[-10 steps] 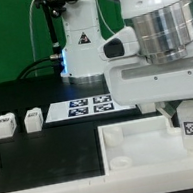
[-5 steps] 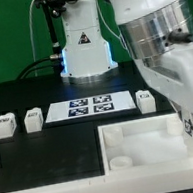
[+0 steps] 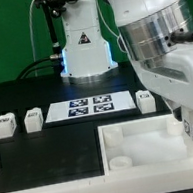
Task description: Assemble one leg
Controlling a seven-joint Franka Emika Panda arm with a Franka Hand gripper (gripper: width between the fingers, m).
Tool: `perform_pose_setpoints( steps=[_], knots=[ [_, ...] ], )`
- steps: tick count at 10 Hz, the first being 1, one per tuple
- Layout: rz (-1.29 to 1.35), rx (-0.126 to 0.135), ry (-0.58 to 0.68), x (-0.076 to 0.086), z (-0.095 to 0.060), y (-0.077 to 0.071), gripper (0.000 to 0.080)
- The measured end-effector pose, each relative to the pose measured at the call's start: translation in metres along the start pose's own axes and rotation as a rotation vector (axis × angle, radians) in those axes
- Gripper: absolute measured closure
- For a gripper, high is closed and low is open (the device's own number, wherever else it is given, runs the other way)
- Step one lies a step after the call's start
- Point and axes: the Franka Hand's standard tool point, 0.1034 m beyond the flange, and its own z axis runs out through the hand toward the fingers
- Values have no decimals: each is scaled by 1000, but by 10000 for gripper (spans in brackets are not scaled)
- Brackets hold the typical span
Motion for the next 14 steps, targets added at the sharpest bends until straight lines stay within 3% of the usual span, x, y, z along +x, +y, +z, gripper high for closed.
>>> perform_pose_setpoints(
  steps=[1, 4, 5, 7, 10, 11, 12, 13, 14],
  knots=[
    [-196, -18, 22, -4, -2, -1, 157],
    [-438, -22, 22, 0, 0, 0, 150],
    [-594, -40, 37, 0, 0, 1, 150],
    [-1021, -116, 77, -8, 1, 0, 150],
    [-1002, -109, 71, -10, 3, 0, 175],
    [-928, -101, 70, -12, 3, -1, 355],
    [-795, -97, 68, -11, 4, 2, 355],
    [-711, -98, 71, -9, 4, 3, 493],
    [-652, -96, 73, -10, 4, 3, 500]
  ],
)
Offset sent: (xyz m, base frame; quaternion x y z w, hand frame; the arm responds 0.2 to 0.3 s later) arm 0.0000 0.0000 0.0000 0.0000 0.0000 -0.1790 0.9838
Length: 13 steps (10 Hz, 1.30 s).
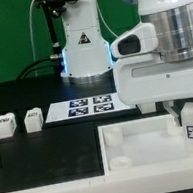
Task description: Assemble one leg
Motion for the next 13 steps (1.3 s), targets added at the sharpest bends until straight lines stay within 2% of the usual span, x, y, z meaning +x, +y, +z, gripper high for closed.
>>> perform_pose_setpoints(
  steps=[3, 6, 9, 10, 11, 12, 13],
  knots=[
    [673, 64, -49, 2, 0, -5, 500],
    [879, 75, -85, 5, -1, -7, 505],
    [800, 73, -82, 4, 0, -6, 505],
    [692, 72, -78, 3, 1, -6, 434],
    [560, 72, -80, 3, 0, -5, 296],
    [395, 66, -73, 2, -2, -4, 296],
    [233, 66, -57, 3, -4, -4, 182]
  ],
)
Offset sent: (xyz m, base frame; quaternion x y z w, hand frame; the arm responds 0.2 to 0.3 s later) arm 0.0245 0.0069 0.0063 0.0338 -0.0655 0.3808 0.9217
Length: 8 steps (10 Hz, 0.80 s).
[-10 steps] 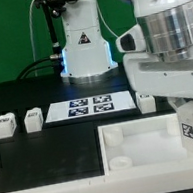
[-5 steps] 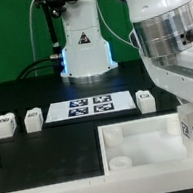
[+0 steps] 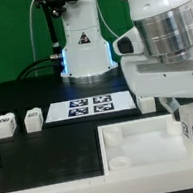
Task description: Assemble one leg
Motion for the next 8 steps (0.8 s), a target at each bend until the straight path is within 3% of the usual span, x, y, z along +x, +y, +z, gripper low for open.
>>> perform_pose_setpoints(
  steps=[3, 5, 6, 7, 8],
  knots=[
    [-312, -14, 6, 3, 2, 3, 151],
    [-665, -55, 34, 12, 0, 6, 150],
    [-758, -55, 41, 16, 0, 7, 150],
    [-674, -51, 42, 14, 0, 6, 150],
    [-688, -52, 42, 15, 0, 6, 271]
  ],
)
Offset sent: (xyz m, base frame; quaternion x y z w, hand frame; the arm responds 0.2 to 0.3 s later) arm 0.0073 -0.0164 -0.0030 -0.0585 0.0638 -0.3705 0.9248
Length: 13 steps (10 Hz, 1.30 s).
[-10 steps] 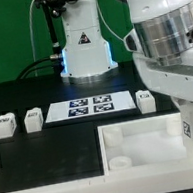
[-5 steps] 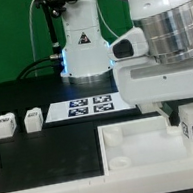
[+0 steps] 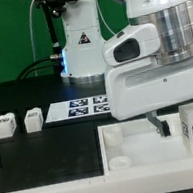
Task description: Assemble one leg
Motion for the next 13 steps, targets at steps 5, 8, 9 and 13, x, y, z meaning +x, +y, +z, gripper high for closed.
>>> perform_pose_setpoints(
  steps=[5, 8, 9, 13],
  knots=[
    [538, 8, -4, -1, 1, -1, 505],
    [1119, 9, -1, -2, 3, -2, 505],
    [1371, 36, -12, -3, 2, -3, 505],
    [1689, 87, -64, -1, 2, -3, 505]
  ],
)
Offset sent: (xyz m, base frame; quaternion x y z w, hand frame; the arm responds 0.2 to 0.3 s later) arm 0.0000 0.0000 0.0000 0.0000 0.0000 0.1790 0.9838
